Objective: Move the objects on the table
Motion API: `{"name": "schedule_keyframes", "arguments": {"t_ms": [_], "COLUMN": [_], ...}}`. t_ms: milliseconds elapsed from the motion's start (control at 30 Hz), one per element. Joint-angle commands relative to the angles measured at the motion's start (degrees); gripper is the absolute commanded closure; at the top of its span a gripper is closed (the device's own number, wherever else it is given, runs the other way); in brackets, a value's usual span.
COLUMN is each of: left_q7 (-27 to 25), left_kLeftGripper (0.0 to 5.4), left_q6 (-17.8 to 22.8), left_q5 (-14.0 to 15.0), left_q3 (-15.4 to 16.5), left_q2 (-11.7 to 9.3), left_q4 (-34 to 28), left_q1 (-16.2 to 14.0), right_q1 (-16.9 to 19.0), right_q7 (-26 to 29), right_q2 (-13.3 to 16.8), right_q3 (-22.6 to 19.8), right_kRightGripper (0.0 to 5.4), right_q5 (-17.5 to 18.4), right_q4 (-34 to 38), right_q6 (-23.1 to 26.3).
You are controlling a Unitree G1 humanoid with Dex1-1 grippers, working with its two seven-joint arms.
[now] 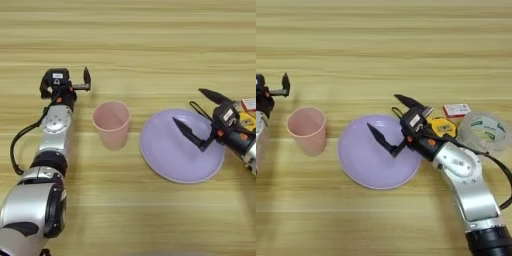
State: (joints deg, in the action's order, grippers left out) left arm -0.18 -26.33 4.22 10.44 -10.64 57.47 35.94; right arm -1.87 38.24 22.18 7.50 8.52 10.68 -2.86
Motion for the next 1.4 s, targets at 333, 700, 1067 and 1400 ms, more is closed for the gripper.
{"name": "schedule_keyframes", "arguments": {"t_ms": [333,700,1067,1400], "left_q7": [0.7,1.1,1.3,1.5], "left_kLeftGripper": [0.0,0.0,0.0,0.0], "left_q6": [0.2,0.2,0.3,0.4], "left_q5": [-0.7,-0.8,-0.9,-0.8], "left_q3": [-0.3,-0.5,-0.7,-0.8], "left_q2": [0.2,0.7,0.8,1.0], "left_q4": [-0.3,-0.8,-1.1,-1.5], "left_q1": [-0.3,-0.5,-0.7,-0.8], "right_q1": [-3.8,-7.0,-9.3,-12.2], "right_q7": [3.6,5.6,6.3,5.3], "right_q2": [-1.4,-3.0,-6.1,-9.1], "right_q3": [8.9,10.9,14.5,14.8], "right_kRightGripper": [0.02,0.02,0.02,0.02], "right_q5": [-2.7,-1.4,-2.5,-2.9], "right_q4": [-3.7,-4.8,-7.3,-11.7], "right_q6": [4.1,7.5,8.6,7.9]}}
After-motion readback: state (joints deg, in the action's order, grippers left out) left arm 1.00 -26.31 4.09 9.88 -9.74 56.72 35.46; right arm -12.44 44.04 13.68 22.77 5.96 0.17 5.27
